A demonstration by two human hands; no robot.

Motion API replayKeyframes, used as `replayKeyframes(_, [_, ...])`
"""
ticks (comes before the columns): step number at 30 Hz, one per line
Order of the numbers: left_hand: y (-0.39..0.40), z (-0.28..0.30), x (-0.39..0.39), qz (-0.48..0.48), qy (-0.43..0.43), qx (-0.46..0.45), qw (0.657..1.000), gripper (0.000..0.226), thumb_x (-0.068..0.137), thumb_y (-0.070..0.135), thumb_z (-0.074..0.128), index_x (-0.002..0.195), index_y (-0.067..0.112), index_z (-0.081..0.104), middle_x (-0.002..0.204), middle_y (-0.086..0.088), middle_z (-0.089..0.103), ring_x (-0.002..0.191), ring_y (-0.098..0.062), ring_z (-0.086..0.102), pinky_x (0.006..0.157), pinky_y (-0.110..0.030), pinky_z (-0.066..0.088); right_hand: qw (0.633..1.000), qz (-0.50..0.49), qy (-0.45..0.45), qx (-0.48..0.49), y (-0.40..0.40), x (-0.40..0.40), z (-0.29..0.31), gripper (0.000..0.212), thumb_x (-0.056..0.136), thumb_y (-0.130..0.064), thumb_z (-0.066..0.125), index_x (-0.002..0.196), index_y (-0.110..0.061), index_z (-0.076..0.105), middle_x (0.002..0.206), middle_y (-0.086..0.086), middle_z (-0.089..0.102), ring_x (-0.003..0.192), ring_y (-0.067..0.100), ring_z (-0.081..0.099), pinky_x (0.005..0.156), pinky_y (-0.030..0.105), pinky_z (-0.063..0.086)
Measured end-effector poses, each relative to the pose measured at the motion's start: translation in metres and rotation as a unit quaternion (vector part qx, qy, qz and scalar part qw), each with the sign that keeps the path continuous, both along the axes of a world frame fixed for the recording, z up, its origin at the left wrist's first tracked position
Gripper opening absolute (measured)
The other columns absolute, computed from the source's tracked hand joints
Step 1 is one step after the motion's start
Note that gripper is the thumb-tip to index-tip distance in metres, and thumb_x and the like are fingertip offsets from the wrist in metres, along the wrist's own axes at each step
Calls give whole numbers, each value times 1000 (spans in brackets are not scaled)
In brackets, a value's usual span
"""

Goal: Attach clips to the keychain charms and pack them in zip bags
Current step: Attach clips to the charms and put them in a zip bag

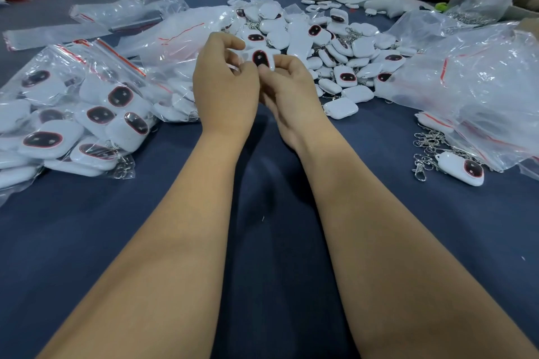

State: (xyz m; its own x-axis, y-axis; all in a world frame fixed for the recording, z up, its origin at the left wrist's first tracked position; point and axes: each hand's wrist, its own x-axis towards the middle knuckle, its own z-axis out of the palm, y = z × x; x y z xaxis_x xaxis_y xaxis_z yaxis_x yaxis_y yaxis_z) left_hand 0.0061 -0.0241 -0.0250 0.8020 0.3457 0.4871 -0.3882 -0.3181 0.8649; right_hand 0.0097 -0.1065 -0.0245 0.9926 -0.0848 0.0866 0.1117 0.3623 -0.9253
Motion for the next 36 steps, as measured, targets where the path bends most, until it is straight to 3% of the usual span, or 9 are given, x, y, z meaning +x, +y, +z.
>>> replayKeyframes(6, [-2, -1, 0, 6, -34, -1, 999, 23, 78, 10, 49, 88, 29, 56, 84, 13, 57, 69, -3, 51, 69, -22, 47, 978, -43, -23, -201, 2, -2, -4, 7, 93, -4, 56, 96, -10, 54, 68, 5, 59, 60, 12, 52, 60, 26, 45])
replayKeyframes(9, [-2, -1, 0, 1, -28, 2, 1000, 22, 75, 14, 48, 87, 30, 55, 84, 13, 58, 73, -5, 51, 68, -17, 43, 939, -15, -23, -342, 5, 2, -5, 23, 97, -10, 50, 76, -12, 60, 72, 9, 58, 73, 22, 51, 73, 37, 45])
replayKeyframes(11, [-2, -2, 0, 6, -22, 10, 1000, 20, 75, 15, 48, 86, 30, 56, 81, 14, 57, 73, -3, 50, 67, -15, 41, 908, -3, -8, -420, 9, 6, -5, 23, 97, -10, 48, 78, -14, 61, 92, 17, 67, 95, 32, 59, 97, 49, 46])
replayKeyframes(14, [-1, -3, 3, 1, -7, 12, 1000, 17, 77, 14, 50, 84, 28, 57, 84, 13, 59, 76, -3, 51, 72, -19, 45, 903, -22, -10, -429, 8, 6, -7, 23, 93, -12, 47, 89, 0, 66, 90, 15, 69, 95, 31, 61, 99, 53, 44])
replayKeyframes(17, [-1, -5, 7, -11, 28, 47, 998, 20, 80, 12, 50, 82, 31, 57, 95, 8, 65, 81, -9, 56, 78, -30, 50, 901, -97, -39, -420, 1, 1, -5, 21, 89, -14, 51, 91, -14, 72, 87, 0, 71, 88, 21, 63, 90, 46, 49])
replayKeyframes(21, [-3, -11, 10, -7, 50, 107, 993, 20, 81, 11, 49, 83, 28, 60, 96, 4, 66, 79, -12, 56, 66, -25, 41, 774, -248, 17, -583, -16, 7, -6, 31, 85, -16, 48, 110, -24, 65, 121, 1, 59, 120, 25, 45, 101, 39, 31])
replayKeyframes(24, [-2, -12, 12, 9, 62, 133, 989, 21, 81, 12, 49, 84, 27, 62, 94, 7, 64, 78, -11, 54, 56, -15, 33, 725, -280, 119, -618, -21, 5, -6, 31, 76, -15, 48, 106, -21, 53, 133, 6, 42, 128, 30, 29, 105, 53, 17])
replayKeyframes(28, [-2, -12, 11, 14, 67, 147, 987, 21, 81, 11, 48, 85, 25, 64, 95, 8, 62, 79, -10, 53, 55, -11, 30, 721, -229, 180, -628, -22, 6, -6, 43, 82, -15, 48, 124, -19, 46, 148, 10, 26, 133, 31, 25, 106, 58, 21])
replayKeyframes(36, [-2, -15, 14, 1, 88, 188, 978, 23, 82, 10, 51, 83, 28, 65, 84, 11, 58, 79, -14, 54, 69, -26, 38, 761, -256, 74, -592, -25, 5, -6, 37, 89, -11, 48, 125, -17, 47, 129, 6, 46, 118, 26, 48, 94, 41, 33])
